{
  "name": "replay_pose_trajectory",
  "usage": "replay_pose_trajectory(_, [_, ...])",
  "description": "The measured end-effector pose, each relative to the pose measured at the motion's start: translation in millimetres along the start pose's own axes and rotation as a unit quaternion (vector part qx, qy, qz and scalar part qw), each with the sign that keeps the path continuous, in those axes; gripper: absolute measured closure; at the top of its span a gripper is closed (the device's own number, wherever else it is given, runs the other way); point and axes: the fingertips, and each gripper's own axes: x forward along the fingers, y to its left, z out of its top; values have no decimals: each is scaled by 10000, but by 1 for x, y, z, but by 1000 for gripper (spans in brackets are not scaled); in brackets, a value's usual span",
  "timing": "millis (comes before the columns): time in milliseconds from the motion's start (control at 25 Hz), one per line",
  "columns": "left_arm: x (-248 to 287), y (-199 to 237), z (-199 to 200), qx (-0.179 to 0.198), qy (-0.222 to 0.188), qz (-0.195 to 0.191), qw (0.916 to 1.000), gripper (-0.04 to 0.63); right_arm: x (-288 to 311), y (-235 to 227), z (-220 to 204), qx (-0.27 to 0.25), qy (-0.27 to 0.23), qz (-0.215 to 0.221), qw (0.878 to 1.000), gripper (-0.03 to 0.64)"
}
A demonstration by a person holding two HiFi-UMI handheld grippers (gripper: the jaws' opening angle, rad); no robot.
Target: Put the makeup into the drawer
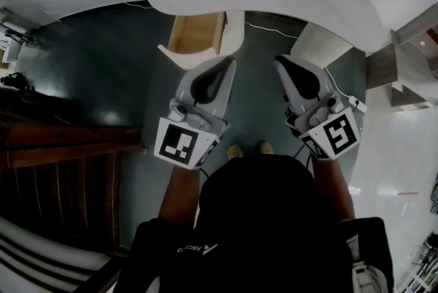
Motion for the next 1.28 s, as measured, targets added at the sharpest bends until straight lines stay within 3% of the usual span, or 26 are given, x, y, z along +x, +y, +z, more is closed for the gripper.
replay_pose_trajectory(400, [-8,18,-5,9,-14,-48,10000,584,19,4,-8,53,11,-148,9999,617])
replay_pose_trajectory(720, [-16,58,-6,-27,-98,-76,9999,584,54,-1,-19,-91,271,-371,9989,615])
replay_pose_trajectory(1000, [5,101,-14,-40,-94,-18,9999,584,93,-41,-35,-265,500,-584,9967,615])
replay_pose_trajectory(1280, [62,146,-41,32,92,122,9999,584,136,-115,-70,-280,677,-660,9951,615])
